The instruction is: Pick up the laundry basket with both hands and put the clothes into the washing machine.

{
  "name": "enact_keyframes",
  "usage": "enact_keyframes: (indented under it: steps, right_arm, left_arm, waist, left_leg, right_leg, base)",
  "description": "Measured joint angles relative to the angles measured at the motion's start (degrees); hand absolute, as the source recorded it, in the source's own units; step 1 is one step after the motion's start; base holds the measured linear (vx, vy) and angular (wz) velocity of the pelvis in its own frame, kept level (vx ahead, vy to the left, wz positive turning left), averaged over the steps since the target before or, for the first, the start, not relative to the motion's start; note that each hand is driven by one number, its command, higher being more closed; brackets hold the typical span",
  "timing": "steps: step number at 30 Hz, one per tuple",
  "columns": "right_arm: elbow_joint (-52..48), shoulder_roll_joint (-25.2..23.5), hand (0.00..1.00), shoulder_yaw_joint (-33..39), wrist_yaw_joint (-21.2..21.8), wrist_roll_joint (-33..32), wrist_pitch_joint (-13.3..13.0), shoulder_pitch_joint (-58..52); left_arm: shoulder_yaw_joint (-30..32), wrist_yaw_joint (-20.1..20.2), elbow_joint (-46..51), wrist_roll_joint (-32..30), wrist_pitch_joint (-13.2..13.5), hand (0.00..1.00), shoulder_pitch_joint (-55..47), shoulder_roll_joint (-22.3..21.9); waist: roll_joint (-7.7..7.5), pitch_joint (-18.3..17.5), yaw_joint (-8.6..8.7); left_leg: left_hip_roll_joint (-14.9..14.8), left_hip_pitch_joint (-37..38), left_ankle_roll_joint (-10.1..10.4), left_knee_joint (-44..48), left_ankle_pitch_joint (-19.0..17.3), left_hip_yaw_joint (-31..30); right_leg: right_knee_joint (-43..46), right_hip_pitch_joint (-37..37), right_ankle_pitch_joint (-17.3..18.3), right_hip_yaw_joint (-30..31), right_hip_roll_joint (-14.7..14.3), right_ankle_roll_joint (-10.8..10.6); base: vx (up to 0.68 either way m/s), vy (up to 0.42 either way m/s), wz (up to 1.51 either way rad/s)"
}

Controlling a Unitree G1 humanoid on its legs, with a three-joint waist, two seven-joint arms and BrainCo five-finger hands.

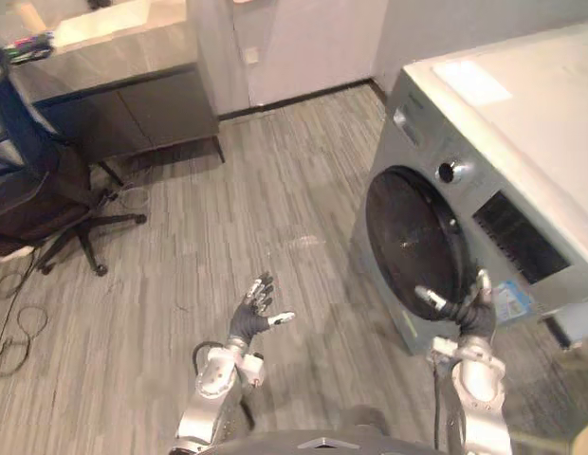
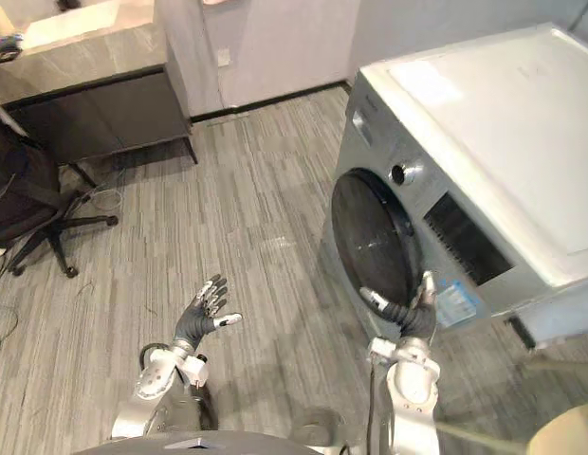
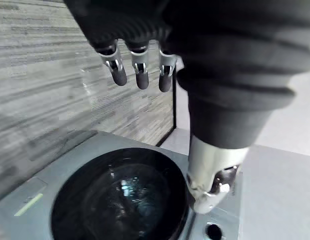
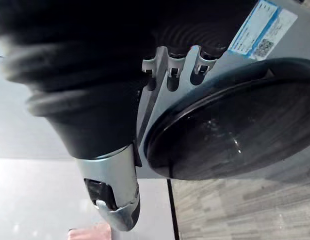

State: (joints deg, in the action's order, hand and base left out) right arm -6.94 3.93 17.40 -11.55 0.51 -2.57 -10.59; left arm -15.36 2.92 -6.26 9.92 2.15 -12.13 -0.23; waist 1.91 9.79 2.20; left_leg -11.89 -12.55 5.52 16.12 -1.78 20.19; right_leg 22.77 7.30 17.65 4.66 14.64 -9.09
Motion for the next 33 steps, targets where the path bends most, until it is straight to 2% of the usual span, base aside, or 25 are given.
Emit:
enact_keyframes:
  steps: [1,2,3,4,5,6,7,8,9,11,15,20,22,26,29,30,31,32,33]
  right_arm:
    - [0.4,0.0,0.0,0.8,-0.2,0.9,0.4,2.0]
    - [0.9,0.1,0.0,1.4,-0.3,1.5,0.3,3.3]
    - [3.6,0.7,0.0,2.1,-0.4,2.2,0.4,7.5]
    - [8.3,2.5,0.0,2.1,-0.6,2.2,0.6,12.8]
    - [11.0,3.6,0.0,2.1,-0.8,2.2,0.7,15.6]
    - [15.1,5.9,0.0,2.3,-1.3,2.3,1.3,20.2]
    - [17.7,8.5,0.0,2.5,-1.4,3.0,1.6,23.7]
    - [18.8,9.8,0.0,2.6,-1.4,3.8,1.6,25.5]
    - [20.4,12.9,0.0,2.8,-1.5,4.4,1.6,29.3]
    - [22.8,18.1,0.0,3.2,-1.6,4.4,1.8,33.3]
    - [26.9,28.4,0.0,2.5,-1.0,6.3,3.9,38.0]
    - [27.4,29.8,0.0,2.5,-1.5,7.2,4.1,41.5]
    - [28.3,31.5,0.0,2.8,-1.5,6.9,4.4,43.1]
    - [31.3,33.2,0.0,1.6,-1.4,3.6,4.1,47.6]
    - [32.7,38.1,0.0,-4.1,1.1,-2.3,2.8,50.0]
    - [32.6,41.2,0.0,-7.8,3.4,-6.0,1.8,50.0]
    - [32.3,44.3,0.0,-11.4,7.3,-11.5,0.9,49.0]
    - [32.2,45.4,0.0,-12.9,9.2,-14.0,0.4,48.5]
    - [31.2,47.5,0.0,-15.0,15.3,-20.6,0.3,47.1]
  left_arm:
    - [0.4,0.0,0.2,0.0,0.0,0.0,0.6,1.1]
    - [0.9,0.0,0.2,0.0,0.0,0.0,0.9,1.4]
    - [2.2,0.0,0.2,0.0,0.0,0.0,1.4,1.9]
    - [3.2,0.0,0.2,0.0,0.0,0.0,2.1,2.5]
    - [4.0,0.1,0.2,0.0,0.0,0.0,2.4,2.5]
    - [5.1,0.2,0.3,0.0,0.0,0.0,3.9,2.7]
    - [6.2,0.3,0.7,0.2,0.2,0.0,5.1,2.7]
    - [6.6,0.2,0.7,0.6,0.2,0.0,5.5,2.8]
    - [7.0,0.2,0.7,1.2,0.2,0.0,6.2,3.0]
    - [7.5,0.2,0.8,2.2,0.3,0.0,7.2,2.9]
    - [7.4,0.0,0.6,3.0,0.8,0.0,8.1,2.8]
    - [5.9,0.3,0.5,3.4,0.8,0.0,10.9,1.7]
    - [5.7,0.3,0.6,3.5,0.8,0.0,11.0,1.8]
    - [5.6,0.3,1.0,4.0,0.8,0.0,11.1,1.7]
    - [5.6,0.3,1.2,4.5,0.8,0.0,11.5,1.7]
    - [5.6,0.3,1.2,4.5,0.8,0.0,11.5,1.6]
    - [5.6,0.5,1.2,4.5,0.8,0.0,11.6,1.7]
    - [5.7,0.6,1.2,4.5,0.8,0.0,11.6,1.8]
    - [5.7,1.6,1.2,4.1,0.8,0.0,11.7,2.2]
  waist:
    - [-1.13,0.6,0.55]
    - [-1.41,0.8,0.6]
    - [-1.8,1.0,0.48]
    - [-1.16,1.4,0.69]
    - [-0.59,1.8,0.54]
    - [-0.07,3.1,-0.05]
    - [0.26,4.2,-1.07]
    - [0.64,4.7,-1.36]
    - [1.81,5.8,-1.37]
    - [3.31,7.1,-0.89]
    - [3.7,7.9,-0.13]
    - [3.95,11.7,0.33]
    - [3.99,12.5,-0.16]
    - [3.94,13.3,-1.63]
    - [3.77,13.9,-2.02]
    - [3.55,14.1,-1.89]
    - [3.13,14.4,-1.74]
    - [2.89,14.6,-1.8]
    - [2.38,14.9,-1.54]
  left_leg:
    - [0.9,-2.8,-1.6,4.3,-2.3,1.4]
    - [1.0,-4.6,-2.4,6.5,-3.3,2.2]
    - [0.8,-7.3,-3.5,8.7,-4.7,4.6]
    - [0.5,-8.4,-4.4,7.8,-5.4,7.5]
    - [0.3,-8.4,-4.7,6.7,-5.5,9.1]
    - [0.2,-8.4,-6.0,5.5,-4.8,12.0]
    - [0.8,-8.4,-6.5,5.4,-4.8,13.6]
    - [1.2,-8.4,-6.6,5.4,-4.8,14.0]
    - [2.1,-8.4,-6.9,5.6,-5.0,14.2]
    - [2.6,-8.5,-7.2,5.8,-5.2,14.2]
    - [2.2,-9.0,-6.9,4.3,-5.1,14.2]
    - [2.5,-10.2,-6.4,2.5,-4.7,14.4]
    - [2.6,-11.2,-7.0,2.3,-4.3,14.4]
    - [2.8,-12.8,-7.4,2.1,-4.1,14.4]
    - [2.7,-14.8,-7.7,2.1,-3.5,14.5]
    - [2.6,-15.3,-7.5,1.8,-3.2,14.5]
    - [2.5,-15.4,-7.4,1.4,-2.7,14.5]
    - [2.4,-15.4,-7.3,1.0,-2.4,14.5]
    - [2.3,-15.4,-7.1,0.3,-1.5,14.4]
  right_leg:
    - [-1.8,1.8,-2.4,1.4,1.7,-0.9]
    - [-2.9,3.0,-3.9,2.2,2.1,-1.6]
    - [-6.0,5.8,-8.1,4.8,2.7,-2.6]
    - [-11.6,7.4,-15.1,3.6,3.0,-2.6]
    - [-14.9,7.3,-18.8,1.7,3.0,-1.4]
    - [-16.2,8.7,-20.7,-2.9,3.1,-0.7]
    - [-16.2,10.1,-20.6,-7.6,3.0,-0.5]
    - [-16.5,10.8,-20.7,-9.0,3.0,-0.4]
    - [-17.6,10.8,-21.3,-9.7,3.0,0.4]
    - [-18.8,10.8,-22.8,-9.8,3.2,0.5]
    - [-18.8,12.7,-23.2,-10.0,2.0,0.1]
    - [-18.8,15.2,-26.1,-10.3,1.7,0.1]
    - [-18.6,16.5,-27.8,-10.8,1.9,0.4]
    - [-18.0,18.5,-28.7,-11.7,2.1,0.6]
    - [-18.0,20.4,-28.9,-11.8,2.0,0.7]
    - [-18.1,21.0,-29.3,-11.8,1.9,0.8]
    - [-18.1,21.2,-29.3,-11.9,1.7,0.7]
    - [-18.1,21.3,-29.4,-12.0,1.5,0.7]
    - [-18.1,21.5,-29.6,-12.3,1.3,0.7]
  base:
    - [0.2,0.46,-0.61]
    - [0.17,0.535,-0.77]
    - [0.13,0.551,-1.09]
    - [0.09,0.464,-1.21]
    - [0.05,0.328,-1.17]
    - [0.04,0.293,-1.07]
    - [0.05,0.328,-1.03]
    - [0.06,0.24,-0.88]
    - [0.05,0.125,-0.6]
    - [0.07,0.131,-0.38]
    - [0.08,0.027,-0.2]
    - [0.04,0.044,-0.08]
    - [0.0,0.09,0.06]
    - [-0.02,0.086,0.02]
    - [-0.06,0.049,0.0]
    - [-0.06,0.028,-0.04]
    - [-0.06,0.023,-0.06]
    - [-0.06,0.012,-0.02]
    - [-0.05,0.003,0.0]
